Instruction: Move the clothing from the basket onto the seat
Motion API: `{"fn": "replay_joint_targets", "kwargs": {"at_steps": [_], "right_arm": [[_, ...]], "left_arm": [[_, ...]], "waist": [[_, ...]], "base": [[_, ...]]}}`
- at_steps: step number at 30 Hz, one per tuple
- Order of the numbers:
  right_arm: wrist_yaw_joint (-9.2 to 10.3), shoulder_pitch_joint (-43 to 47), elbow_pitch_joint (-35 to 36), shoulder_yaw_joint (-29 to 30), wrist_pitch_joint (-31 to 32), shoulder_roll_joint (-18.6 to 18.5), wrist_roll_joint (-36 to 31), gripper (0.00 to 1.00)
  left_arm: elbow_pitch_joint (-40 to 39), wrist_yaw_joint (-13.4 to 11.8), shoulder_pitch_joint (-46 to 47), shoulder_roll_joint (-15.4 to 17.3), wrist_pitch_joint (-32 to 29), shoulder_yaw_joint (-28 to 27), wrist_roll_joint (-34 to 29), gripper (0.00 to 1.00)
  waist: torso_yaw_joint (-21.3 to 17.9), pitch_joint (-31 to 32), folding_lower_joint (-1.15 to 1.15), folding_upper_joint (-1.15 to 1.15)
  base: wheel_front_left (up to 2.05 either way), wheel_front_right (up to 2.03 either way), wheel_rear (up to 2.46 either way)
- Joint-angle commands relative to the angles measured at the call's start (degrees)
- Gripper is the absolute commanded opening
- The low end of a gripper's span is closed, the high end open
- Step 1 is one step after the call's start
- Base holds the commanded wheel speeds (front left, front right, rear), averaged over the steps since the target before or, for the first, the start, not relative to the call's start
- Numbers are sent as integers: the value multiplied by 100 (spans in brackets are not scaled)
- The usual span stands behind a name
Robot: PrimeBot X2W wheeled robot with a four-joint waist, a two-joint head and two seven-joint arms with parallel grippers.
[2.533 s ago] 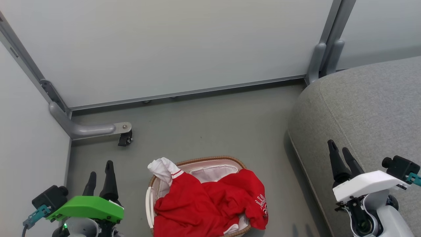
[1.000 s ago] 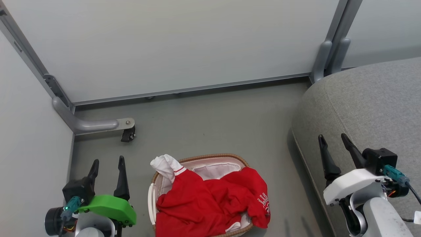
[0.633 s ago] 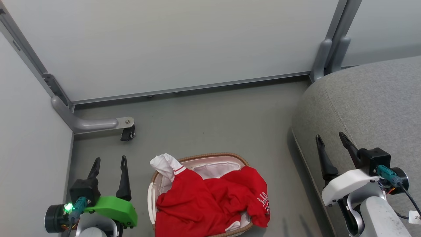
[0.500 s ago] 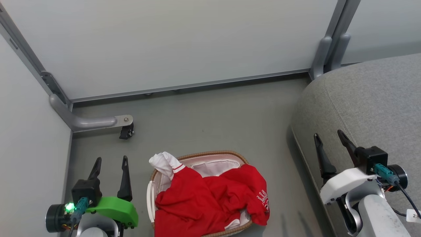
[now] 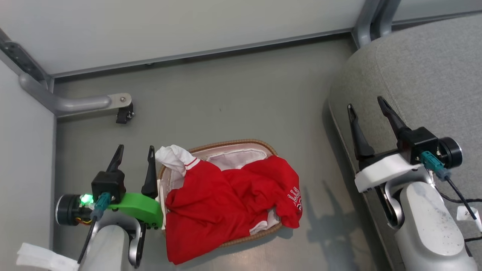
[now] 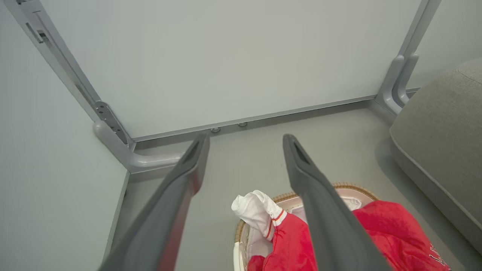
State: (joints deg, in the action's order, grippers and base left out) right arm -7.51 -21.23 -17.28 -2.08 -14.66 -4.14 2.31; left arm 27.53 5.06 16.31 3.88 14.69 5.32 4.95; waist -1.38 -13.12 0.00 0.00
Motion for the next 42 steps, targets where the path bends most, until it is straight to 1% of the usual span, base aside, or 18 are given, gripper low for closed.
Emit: {"fn": "replay_joint_targets", "kwargs": {"at_steps": [1, 3, 9, 15, 23, 27, 32, 37, 40, 42], "right_arm": [[4, -161, 68, -46, -46, 18, -124, 100], [4, -282, 138, -89, -69, 39, -205, 100], [5, -637, 382, -175, -55, 103, -112, 100], [5, -951, 732, -363, -54, 119, 190, 100], [5, -1186, 1085, -512, -54, 119, 547, 100], [5, -1234, 1219, -518, -54, 119, 677, 100], [5, -1266, 1305, -550, -55, 116, 745, 100], [5, -1254, 1305, -568, -55, 117, 789, 100], [5, -1238, 1265, -571, -54, 115, 804, 100], [5, -1229, 1256, -570, -54, 114, 835, 100]], "left_arm": [[50, 37, 216, 4, 40, -4, -161, 100], [150, 60, 392, 21, 65, 5, -256, 100], [395, 140, 828, 130, 49, 67, -341, 100], [639, 157, 1199, 298, 49, 114, -440, 100], [1171, 112, 1498, 502, 49, 163, -516, 100], [1492, 84, 1648, 591, 49, 241, -580, 100], [1938, -25, 1944, 734, 49, 384, -755, 100], [2608, -291, 2398, 836, 49, 445, -826, 100], [3080, -427, 2700, 825, 49, 519, -899, 100], [3375, -475, 2839, 800, 48, 565, -925, 100]], "waist": [[-310, -677, 0, 0], [-407, -936, 0, 0], [-695, -1635, 0, 0], [-960, -2262, 0, 0], [-1251, -2833, 0, 0], [-1308, -3064, 0, 0], [-1353, -3344, 0, 0], [-1366, -3551, 0, 0], [-1361, -3606, 0, 0], [-1363, -3631, 0, 0]], "base": [[0, 0, 0], [0, 0, 0], [0, 0, 0], [0, 0, 0], [0, 0, 0], [0, 0, 0], [0, 0, 0], [0, 0, 0], [0, 0, 0], [0, 0, 0]]}}
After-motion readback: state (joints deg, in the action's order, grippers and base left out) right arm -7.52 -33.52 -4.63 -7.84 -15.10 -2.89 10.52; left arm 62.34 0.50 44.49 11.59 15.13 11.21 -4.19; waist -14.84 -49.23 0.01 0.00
